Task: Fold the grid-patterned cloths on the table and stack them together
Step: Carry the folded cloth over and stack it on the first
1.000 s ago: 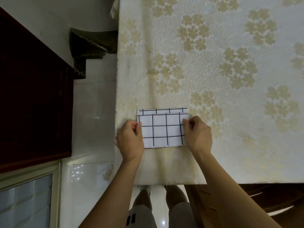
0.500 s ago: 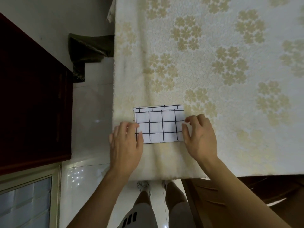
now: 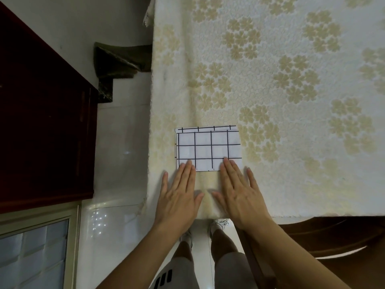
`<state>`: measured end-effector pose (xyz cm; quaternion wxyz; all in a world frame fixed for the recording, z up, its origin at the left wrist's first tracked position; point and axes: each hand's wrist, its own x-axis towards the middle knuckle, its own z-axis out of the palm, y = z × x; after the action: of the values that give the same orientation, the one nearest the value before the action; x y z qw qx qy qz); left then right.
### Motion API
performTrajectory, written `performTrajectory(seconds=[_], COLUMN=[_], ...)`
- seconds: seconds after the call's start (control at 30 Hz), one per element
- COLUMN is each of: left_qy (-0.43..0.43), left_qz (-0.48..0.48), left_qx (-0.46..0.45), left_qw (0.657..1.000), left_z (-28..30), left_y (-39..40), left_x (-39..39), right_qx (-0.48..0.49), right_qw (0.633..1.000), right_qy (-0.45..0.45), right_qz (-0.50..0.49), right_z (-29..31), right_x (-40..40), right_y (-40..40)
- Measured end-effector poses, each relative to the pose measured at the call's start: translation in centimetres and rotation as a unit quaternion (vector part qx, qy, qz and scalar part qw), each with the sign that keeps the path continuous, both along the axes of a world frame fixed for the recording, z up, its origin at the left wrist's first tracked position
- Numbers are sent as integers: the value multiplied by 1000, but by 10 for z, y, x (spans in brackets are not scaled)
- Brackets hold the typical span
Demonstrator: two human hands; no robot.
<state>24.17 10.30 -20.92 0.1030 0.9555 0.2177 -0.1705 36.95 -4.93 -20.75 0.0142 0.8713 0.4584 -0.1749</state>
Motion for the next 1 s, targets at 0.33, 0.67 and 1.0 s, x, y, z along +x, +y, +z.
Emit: performTrajectory(seconds=[0.33, 0.67, 1.0], left_qy=[24, -32, 20], left_qz=[13, 30, 40], left_qx=[-22, -9, -1], left_qw=[999, 999, 999], left_z=[8, 17, 13], left_y=[12, 38, 70], left_x=[20, 48, 95], right_qx=[-13, 66, 8], right_qw=[1000, 997, 999], right_qy=[-5, 8, 25], right_qz=[-9, -32, -45], right_z=[-5, 12, 5], right_x=[12, 45, 93], right_y=[15, 42, 72])
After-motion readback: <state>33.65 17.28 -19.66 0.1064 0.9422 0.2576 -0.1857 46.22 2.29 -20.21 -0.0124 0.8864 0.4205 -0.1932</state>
